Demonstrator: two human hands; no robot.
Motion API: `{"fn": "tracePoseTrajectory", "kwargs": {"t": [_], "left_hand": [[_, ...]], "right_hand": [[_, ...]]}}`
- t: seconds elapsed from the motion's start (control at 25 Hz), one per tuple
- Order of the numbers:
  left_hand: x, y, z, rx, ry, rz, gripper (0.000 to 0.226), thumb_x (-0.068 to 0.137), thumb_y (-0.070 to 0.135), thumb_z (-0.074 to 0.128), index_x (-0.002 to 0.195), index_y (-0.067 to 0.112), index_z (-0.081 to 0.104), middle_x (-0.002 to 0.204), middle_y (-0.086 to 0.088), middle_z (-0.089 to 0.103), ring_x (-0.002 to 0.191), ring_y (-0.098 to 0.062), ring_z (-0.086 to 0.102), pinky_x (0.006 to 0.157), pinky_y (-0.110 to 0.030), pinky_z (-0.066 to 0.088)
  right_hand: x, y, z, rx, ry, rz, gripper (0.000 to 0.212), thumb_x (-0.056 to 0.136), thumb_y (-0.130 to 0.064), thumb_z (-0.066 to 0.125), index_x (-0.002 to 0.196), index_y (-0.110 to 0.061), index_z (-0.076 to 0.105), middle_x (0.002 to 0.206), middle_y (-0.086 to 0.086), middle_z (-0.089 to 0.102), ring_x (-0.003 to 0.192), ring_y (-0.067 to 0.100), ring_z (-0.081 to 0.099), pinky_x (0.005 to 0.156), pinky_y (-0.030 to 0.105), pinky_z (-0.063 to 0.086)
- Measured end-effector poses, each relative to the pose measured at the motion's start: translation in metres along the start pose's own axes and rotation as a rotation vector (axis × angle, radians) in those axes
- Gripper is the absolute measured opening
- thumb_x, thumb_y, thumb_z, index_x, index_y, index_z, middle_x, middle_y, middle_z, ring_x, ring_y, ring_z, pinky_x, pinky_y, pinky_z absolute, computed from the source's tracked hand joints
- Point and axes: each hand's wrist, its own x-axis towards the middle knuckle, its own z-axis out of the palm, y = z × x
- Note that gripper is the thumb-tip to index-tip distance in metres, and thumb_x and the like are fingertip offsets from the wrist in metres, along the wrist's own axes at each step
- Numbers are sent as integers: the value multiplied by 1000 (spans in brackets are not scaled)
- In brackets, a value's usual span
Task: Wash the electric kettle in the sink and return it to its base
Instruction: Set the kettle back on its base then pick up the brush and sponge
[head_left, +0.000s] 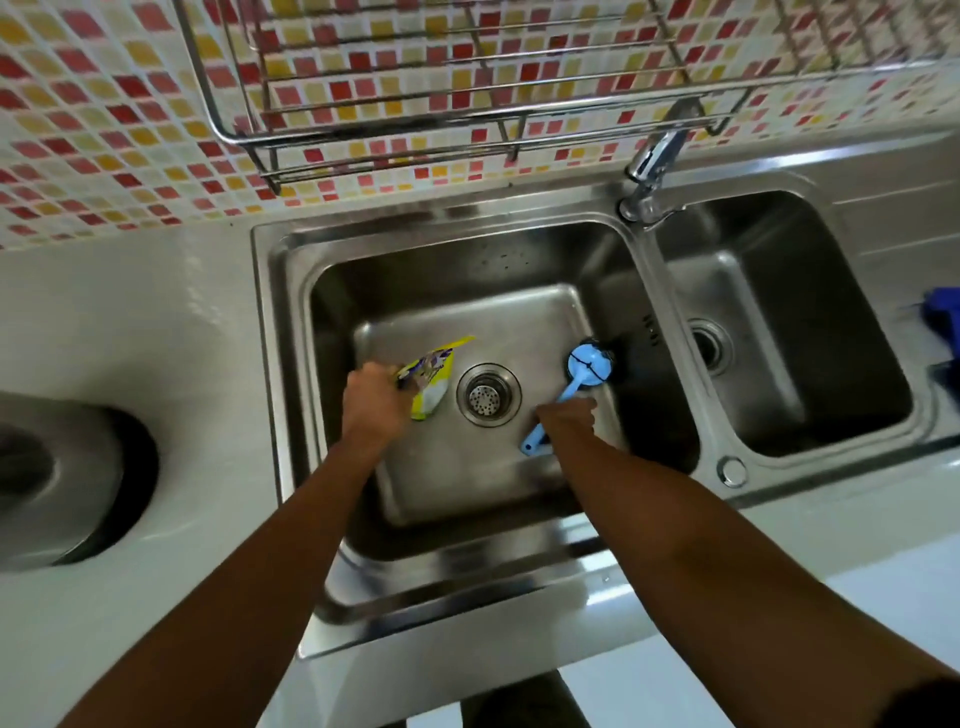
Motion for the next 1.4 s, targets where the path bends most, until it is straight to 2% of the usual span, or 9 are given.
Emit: {"fn": "tracePoseTrajectory", "kwargs": {"t": [0.16,0.36,0.52,0.6,0.72,0.88,1.0,1.2,1.4], "left_hand": [[-24,12,-6,-151,105,55,26,94,22,68,89,-3,74,83,-28,72,83,-42,70,68,-36,45],[-60,29,-33,-505,67,116,37,101,31,54,128,7,63,119,-10,72,111,-25,67,99,-40,51],[-93,63,-78,-691,65,172,21,104,25,52,120,18,63,114,1,72,104,-6,68,98,-32,51],[-111,87,-108,-725,80,249,16,105,22,50,112,27,63,109,10,72,99,3,67,90,-22,50],[-132,125,-155,-830,107,383,19,105,22,49,112,31,63,109,13,75,107,-7,70,93,-23,53],[-145,171,-204,-982,135,492,21,105,22,49,122,24,62,114,5,76,108,-18,71,93,-35,57],[-146,203,-231,-1057,161,531,20,105,17,47,120,20,60,105,5,78,98,-15,74,80,-27,59],[-133,246,-268,-1039,246,549,18,106,21,46,115,27,60,114,-1,74,96,-10,74,78,-25,58],[-95,265,-297,-832,361,618,27,108,26,42,131,19,54,128,-4,66,114,-19,67,95,-34,56]], "right_hand": [[-8,-18,-6,23,-74,-100,39,92,-13,53,127,3,50,125,19,60,114,36,60,91,37,49],[-70,-32,-44,269,61,-606,21,98,-14,47,113,1,49,92,14,55,74,24,56,70,33,43],[-94,-29,-78,-7,-31,-699,33,97,-13,49,126,4,48,115,26,60,102,38,61,84,40,45],[-107,-27,-97,4,-29,-734,38,98,-12,49,132,4,47,115,27,62,105,40,61,80,35,44],[-143,-30,-129,132,7,-941,42,97,-14,54,136,1,49,120,21,64,109,34,63,86,29,44],[-186,-39,-165,226,118,-1234,41,90,-23,59,122,4,61,113,22,66,105,35,64,96,23,41],[-216,-63,-196,285,96,-1308,46,91,-38,52,124,-6,61,110,13,64,104,34,61,91,43,50],[-252,-120,-253,287,161,-1344,41,89,-8,63,130,-8,58,103,1,57,89,16,57,83,26,46],[-266,-174,-280,172,123,-1205,34,91,-11,62,124,-7,61,103,10,61,74,19,61,66,31,52]]}}
